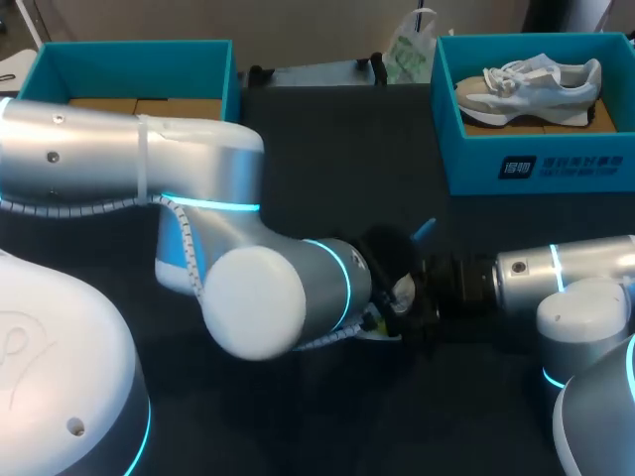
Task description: Take the shoe out of the shoebox, open the shoe tongue, remove and reinsert the insole, then place the shoe into the shoebox
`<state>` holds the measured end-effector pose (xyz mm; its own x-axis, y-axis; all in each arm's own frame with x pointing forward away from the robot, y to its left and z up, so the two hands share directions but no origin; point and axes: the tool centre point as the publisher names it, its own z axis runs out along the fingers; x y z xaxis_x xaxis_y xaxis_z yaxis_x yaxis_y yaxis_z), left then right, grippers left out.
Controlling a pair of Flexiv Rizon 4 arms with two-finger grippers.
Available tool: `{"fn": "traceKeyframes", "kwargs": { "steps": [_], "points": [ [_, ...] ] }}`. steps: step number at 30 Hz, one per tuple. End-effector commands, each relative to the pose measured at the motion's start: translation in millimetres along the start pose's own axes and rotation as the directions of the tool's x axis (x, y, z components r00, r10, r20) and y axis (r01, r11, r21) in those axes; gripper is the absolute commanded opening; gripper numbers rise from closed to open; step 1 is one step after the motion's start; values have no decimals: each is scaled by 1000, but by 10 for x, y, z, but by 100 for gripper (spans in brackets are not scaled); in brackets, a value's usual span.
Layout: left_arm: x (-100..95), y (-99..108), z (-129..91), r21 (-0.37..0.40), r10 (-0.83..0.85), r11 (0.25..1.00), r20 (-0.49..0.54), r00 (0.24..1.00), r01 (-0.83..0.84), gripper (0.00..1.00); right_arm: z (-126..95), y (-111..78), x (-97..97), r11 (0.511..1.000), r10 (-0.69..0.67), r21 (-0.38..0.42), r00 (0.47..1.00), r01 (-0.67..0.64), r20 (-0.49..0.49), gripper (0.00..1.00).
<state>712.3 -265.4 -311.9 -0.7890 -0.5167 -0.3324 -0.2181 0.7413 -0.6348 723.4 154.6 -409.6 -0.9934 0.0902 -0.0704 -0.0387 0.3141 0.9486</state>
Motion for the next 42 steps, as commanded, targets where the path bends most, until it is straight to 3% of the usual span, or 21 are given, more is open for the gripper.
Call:
{"fn": "traceKeyframes", "kwargs": {
  "steps": [1, 8, 14, 21, 27, 42],
  "points": [
    [-66, -142, -66, -5, -25, 1000, -75, 997, 25, 0, 8, 23, 10, 1000, 1, 7, 1000, -1, 1, 0],
    [-19, -443, -268, 37, -86, 995, -140, 986, 92, 0, 8, 23, 10, 1000, 1, 7, 1000, -1, 1, 0],
    [-106, -797, -435, 28, -180, 979, -361, 915, 204, 0, 8, 23, 10, 1000, 1, 7, 1000, -1, 1, 0],
    [-55, -1136, -737, 93, -149, 974, -430, 891, 207, 0, 8, 23, 10, 1000, 1, 7, 1000, -1, 1, 0],
    [-159, -1435, -1023, 131, -130, 962, -547, 827, 238, 0, 8, 23, 10, 1000, 1, 7, 1000, -1, 1, 0],
    [-458, -1776, -1819, 244, 1, 929, -753, 658, 278, 0, 8, 23, 10, 1000, 1, 7, 1000, -1, 1, 0]
  ]
}}
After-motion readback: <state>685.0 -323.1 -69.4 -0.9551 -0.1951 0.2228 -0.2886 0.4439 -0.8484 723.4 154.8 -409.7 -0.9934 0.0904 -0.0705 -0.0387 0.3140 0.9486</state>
